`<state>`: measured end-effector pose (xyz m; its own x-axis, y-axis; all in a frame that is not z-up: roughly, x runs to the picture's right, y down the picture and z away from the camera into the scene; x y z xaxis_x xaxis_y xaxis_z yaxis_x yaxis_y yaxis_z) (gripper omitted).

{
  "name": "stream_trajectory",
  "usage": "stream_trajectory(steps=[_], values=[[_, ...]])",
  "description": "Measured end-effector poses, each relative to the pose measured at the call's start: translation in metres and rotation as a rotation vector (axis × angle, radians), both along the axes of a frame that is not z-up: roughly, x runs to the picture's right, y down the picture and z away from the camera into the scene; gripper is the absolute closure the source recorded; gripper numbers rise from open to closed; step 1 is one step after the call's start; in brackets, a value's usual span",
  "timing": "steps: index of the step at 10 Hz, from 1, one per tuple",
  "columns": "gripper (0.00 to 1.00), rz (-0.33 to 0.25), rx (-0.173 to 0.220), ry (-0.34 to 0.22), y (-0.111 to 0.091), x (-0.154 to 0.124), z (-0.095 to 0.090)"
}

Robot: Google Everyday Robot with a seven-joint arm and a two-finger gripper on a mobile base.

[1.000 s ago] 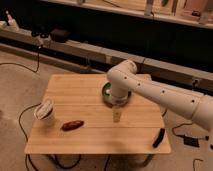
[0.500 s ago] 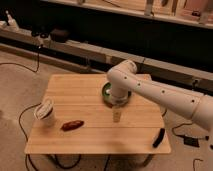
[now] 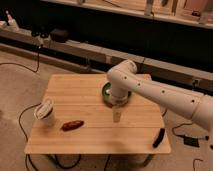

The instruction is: Knock the eraser over

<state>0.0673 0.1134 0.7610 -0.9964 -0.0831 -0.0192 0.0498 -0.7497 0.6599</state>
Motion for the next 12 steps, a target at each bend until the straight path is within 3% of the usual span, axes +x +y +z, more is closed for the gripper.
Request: stream_trajectory(steps=[1,6,9,12], values=[[0.20,0.026,0.001,0.017,-0.004,0.012,0.001],[0.20,0.308,0.032,0.229,-0.006,0.161,-0.006],[0.20,0.370,0.073,0.353,-0.003,0.229,-0.014],[0.20,0.428,0.085,0.475,0.019,0.279,-0.026]])
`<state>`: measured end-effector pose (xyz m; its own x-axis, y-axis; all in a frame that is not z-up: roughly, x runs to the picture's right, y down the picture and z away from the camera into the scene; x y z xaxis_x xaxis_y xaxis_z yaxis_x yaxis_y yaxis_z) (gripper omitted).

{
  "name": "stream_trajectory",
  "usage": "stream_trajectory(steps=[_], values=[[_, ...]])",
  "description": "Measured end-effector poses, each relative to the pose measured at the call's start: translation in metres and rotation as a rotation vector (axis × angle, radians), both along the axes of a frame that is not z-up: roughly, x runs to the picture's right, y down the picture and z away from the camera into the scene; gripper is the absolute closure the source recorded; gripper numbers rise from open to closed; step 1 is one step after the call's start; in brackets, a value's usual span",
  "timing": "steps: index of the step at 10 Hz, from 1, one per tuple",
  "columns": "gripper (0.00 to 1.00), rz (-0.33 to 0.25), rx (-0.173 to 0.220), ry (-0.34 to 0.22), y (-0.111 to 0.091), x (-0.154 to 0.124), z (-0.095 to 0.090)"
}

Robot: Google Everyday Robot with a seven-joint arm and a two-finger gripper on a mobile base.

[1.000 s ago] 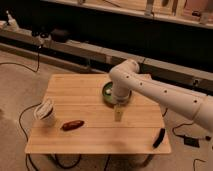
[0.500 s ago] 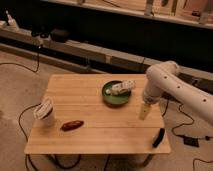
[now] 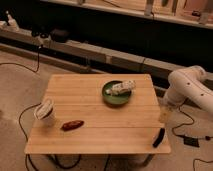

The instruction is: Knock the eraser over

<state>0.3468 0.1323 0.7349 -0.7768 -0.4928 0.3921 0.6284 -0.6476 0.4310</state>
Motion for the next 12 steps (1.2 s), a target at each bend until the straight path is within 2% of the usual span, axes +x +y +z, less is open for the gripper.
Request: stream_trajectory(steps=[2,4,6,7,9,11,12], values=[[0.20,0.041,0.008,0.048,0.018,0.018,-0.006],[0.20,0.060,0.022,0.058,0.036,0.028,-0.011],[0.20,0.062,0.015,0.071,0.050,0.035,-0.019],[0.20,0.062,0.000,0.077,0.057,0.038,-0.023],[0.20,0.057,-0.057,0.083,0.073,0.037,-0.035],[0.20,0.025,-0.118,0.092,0.085,0.035,-0.044],[0.20,0.009,-0.135,0.100,0.089,0.034,-0.045]])
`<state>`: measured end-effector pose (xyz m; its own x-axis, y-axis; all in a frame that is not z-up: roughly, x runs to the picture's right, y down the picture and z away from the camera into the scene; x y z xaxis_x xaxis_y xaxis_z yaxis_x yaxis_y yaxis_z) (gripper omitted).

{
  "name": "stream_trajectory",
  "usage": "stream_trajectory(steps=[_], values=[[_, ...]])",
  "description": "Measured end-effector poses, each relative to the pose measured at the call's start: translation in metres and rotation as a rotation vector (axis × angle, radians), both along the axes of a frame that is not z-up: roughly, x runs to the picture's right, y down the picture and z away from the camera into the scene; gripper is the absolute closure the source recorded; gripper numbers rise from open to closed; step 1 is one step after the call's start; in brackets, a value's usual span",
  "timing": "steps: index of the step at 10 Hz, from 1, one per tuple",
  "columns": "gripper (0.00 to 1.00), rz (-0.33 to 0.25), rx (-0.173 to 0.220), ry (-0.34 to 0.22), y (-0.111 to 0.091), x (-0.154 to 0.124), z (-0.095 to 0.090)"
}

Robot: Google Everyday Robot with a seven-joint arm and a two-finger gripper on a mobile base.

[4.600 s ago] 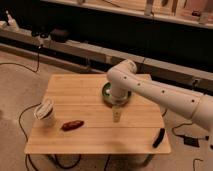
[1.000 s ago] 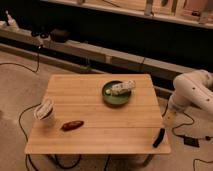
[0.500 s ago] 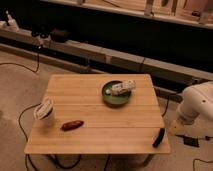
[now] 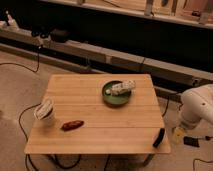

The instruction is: Knock the eraser over

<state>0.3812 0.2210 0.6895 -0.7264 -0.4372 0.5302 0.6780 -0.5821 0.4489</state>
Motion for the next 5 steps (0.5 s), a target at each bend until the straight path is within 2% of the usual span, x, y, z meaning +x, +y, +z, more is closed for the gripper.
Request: stream_trajectory(steps=[1,2,3,5], values=[[0.20,-0.015,-0.015,0.009,0.003,0.000,-0.001],[0.25,-0.030,-0.025,0.018,0.006,-0.001,-0.001],[0.32,-0.038,-0.028,0.023,0.007,-0.003,0.000],[0.55,-0.042,-0.012,0.009,0.010,-0.016,0.009]])
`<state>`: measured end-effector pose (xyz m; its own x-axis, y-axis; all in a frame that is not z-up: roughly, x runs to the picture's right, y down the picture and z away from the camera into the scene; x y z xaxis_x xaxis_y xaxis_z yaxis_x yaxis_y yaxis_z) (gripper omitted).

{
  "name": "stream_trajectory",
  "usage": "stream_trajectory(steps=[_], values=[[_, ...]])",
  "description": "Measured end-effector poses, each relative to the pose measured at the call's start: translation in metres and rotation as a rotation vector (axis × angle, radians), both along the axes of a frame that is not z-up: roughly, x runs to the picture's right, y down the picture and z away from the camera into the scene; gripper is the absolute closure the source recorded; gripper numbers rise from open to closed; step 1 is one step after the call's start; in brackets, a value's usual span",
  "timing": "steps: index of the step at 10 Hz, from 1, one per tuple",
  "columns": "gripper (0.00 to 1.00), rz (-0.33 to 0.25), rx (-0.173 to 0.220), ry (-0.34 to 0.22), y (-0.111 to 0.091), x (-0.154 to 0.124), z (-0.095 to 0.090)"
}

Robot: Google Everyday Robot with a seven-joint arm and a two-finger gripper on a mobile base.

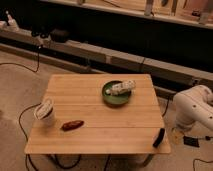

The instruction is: Knock the eraser over

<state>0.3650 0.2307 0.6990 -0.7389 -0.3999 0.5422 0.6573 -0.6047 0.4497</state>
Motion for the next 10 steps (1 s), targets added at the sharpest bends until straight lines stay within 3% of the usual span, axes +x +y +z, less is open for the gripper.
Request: stream_trajectory(steps=[4,5,10], values=[[0.95,-0.003,0.036,-0.050,0.009,-0.017,0.013],[0.99,-0.001,0.038,-0.054,0.012,-0.017,0.013],[1.00,0.036,0.032,-0.103,0.020,-0.030,0.021]])
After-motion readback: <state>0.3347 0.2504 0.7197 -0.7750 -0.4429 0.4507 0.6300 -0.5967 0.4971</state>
